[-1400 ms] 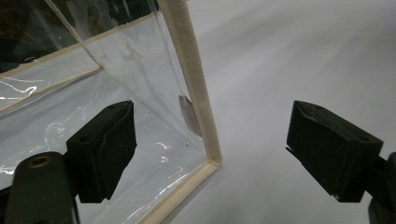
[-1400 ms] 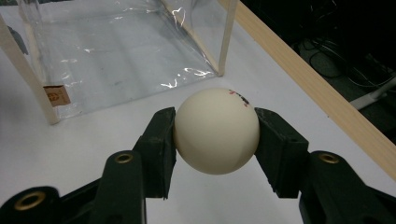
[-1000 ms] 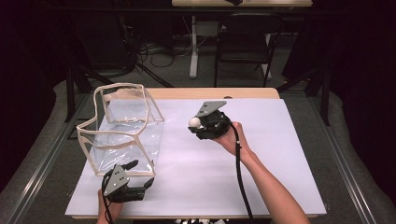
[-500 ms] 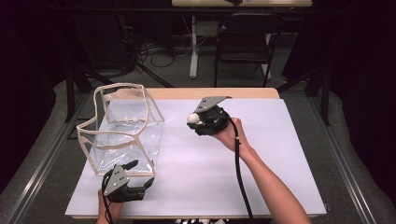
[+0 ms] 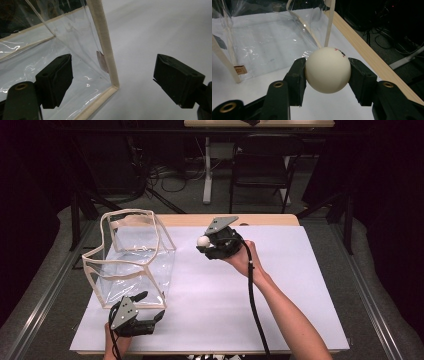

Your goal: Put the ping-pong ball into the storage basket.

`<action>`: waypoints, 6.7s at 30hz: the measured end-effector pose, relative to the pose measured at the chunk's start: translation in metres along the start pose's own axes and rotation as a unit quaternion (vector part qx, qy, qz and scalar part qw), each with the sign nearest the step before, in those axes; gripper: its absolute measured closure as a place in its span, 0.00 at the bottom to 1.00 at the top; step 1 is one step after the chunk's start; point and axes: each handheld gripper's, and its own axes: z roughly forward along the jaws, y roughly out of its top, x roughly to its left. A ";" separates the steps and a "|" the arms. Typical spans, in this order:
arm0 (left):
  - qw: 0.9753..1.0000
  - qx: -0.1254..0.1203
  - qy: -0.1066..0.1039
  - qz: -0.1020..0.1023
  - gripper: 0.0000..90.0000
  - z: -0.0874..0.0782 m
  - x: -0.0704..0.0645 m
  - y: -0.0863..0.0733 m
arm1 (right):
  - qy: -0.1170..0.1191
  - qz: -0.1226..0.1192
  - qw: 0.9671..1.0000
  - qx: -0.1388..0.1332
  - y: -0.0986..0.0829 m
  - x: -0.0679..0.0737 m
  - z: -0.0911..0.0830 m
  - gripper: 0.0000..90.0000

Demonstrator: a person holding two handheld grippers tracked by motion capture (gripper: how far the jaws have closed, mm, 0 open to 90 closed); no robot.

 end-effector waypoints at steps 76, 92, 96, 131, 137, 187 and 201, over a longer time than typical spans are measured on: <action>1.000 -0.003 0.003 0.000 0.18 -0.001 0.001 0.000 | 0.017 -0.034 0.999 -0.018 0.077 0.005 0.020 0.56; 1.000 -0.003 0.002 -0.001 0.18 -0.001 0.001 0.000 | 0.022 -0.040 0.999 -0.017 0.089 0.008 0.023 0.56; 1.000 -0.002 0.003 -0.001 0.18 -0.001 0.001 0.000 | 0.022 -0.041 0.999 -0.018 0.091 0.009 0.025 0.56; 1.000 -0.003 0.001 0.000 0.18 -0.001 0.001 0.000 | 0.035 -0.058 0.997 -0.020 0.115 0.025 0.035 0.56; 1.000 -0.003 0.001 0.000 0.18 -0.001 0.001 0.000 | 0.039 -0.063 0.997 -0.019 0.118 0.029 0.038 0.56; 1.000 -0.005 0.001 0.000 0.18 -0.002 0.002 0.000 | 0.065 -0.079 0.995 0.015 0.130 0.053 0.062 0.56; 1.000 -0.005 0.000 0.000 0.18 -0.002 0.002 0.000 | 0.069 -0.078 0.994 0.030 0.129 0.056 0.068 0.56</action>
